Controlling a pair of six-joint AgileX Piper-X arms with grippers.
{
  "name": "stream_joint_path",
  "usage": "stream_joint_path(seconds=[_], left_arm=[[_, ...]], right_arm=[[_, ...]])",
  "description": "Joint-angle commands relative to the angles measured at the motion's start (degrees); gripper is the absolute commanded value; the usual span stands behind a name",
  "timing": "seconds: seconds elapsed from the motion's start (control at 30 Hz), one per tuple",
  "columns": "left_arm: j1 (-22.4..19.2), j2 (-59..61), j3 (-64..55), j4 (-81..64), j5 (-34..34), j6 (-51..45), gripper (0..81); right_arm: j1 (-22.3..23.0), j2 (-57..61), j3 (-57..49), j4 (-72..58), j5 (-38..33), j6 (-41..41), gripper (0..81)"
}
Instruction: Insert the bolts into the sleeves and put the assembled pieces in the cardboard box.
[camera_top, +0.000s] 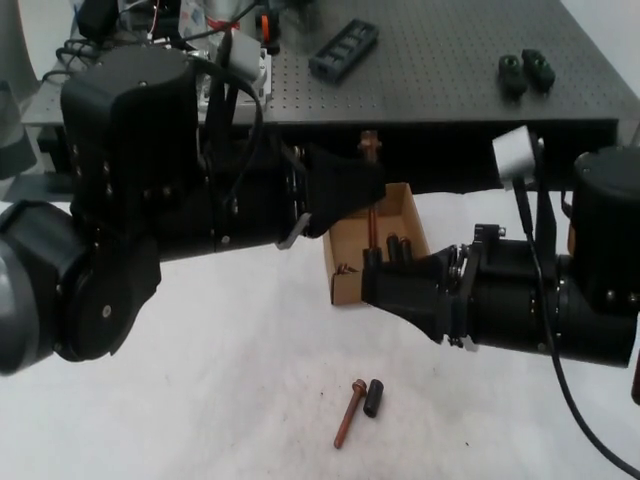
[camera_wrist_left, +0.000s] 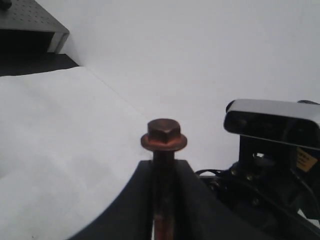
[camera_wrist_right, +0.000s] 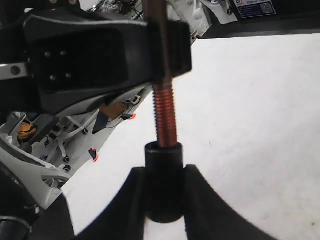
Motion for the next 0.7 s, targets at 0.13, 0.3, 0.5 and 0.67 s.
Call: stream_joint_path(seconds=[0.13, 0.3, 0.5, 0.67], left_arm=[[-0.11, -0.8, -0.18, -0.76, 2.61, -1.45, 0.7], [-0.11, -0.8, -0.18, 0.13, 2.76, -1.21, 8.1], [-0.11, -0.8, -0.18, 4.05, -4.05, -0.89, 52.6], [-0.27, -0.19, -0.18, 19.37, -8.24, 10.75, 44.0]], right_arm=[[-0.07, 0.08, -0.85, -4.72, 0.41, -0.2, 1.1], [-0.44, 0.08, -0.85, -5.79, 4.04, -2.53, 1.1], [-6.26, 2.39, -3.45, -4.38, 12.44, -8.59, 1.1], [-10.59, 12.4, -15.42, 7.94, 16.82, -15.41, 1.1]])
